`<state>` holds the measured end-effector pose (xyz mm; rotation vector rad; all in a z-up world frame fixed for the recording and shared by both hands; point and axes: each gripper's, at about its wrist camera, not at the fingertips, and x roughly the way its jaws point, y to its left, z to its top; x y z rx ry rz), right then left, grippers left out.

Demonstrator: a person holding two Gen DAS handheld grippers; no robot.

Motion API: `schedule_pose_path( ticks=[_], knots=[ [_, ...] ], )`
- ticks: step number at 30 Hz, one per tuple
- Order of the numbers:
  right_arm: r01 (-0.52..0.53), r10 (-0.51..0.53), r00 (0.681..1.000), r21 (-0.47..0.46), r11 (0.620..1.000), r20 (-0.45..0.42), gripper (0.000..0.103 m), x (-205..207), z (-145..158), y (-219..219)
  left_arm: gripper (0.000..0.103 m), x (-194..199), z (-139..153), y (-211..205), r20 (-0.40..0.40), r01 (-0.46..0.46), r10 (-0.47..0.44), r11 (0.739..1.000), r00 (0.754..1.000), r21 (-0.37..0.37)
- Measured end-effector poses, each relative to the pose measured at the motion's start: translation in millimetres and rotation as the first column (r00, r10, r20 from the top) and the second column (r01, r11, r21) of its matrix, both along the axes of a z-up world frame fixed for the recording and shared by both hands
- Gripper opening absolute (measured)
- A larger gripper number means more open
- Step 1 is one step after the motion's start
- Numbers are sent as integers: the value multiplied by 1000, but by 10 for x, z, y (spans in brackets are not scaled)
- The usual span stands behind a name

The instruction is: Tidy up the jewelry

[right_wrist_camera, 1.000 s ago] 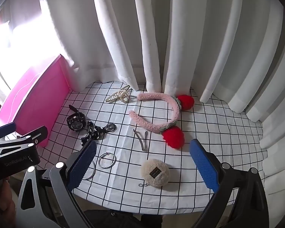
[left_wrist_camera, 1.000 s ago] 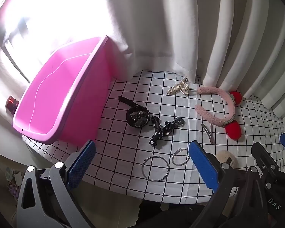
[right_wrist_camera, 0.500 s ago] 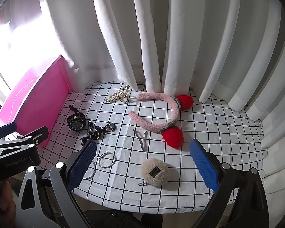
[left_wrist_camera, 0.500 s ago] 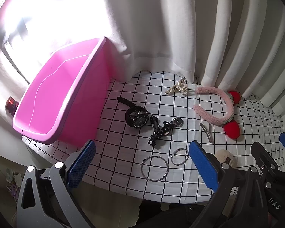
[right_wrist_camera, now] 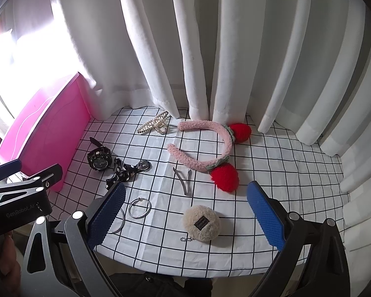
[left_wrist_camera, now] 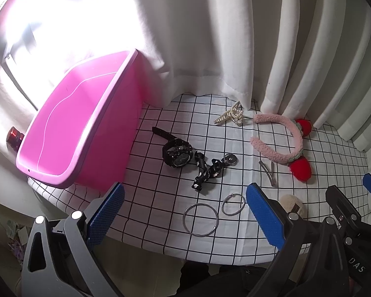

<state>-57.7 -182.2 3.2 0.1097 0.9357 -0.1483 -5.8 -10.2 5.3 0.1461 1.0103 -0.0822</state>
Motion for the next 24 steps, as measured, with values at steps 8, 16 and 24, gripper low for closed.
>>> schedule_pose_path(
  ticks=[8,16,24],
  knots=[
    [-1,1,1000,4,1000,0,94,9,11,-14,97,10,-3,-6,1,-1,1,1000,1000,-1],
    [-5,5,1000,7,1000,1,94,32,22,-20,97,14,-4,16,1,-5,5,1000,1000,-3],
    [-3,3,1000,14,1000,-3,94,23,-5,-28,97,10,-43,34,-12,-8,8,1000,1000,-9]
  ],
)
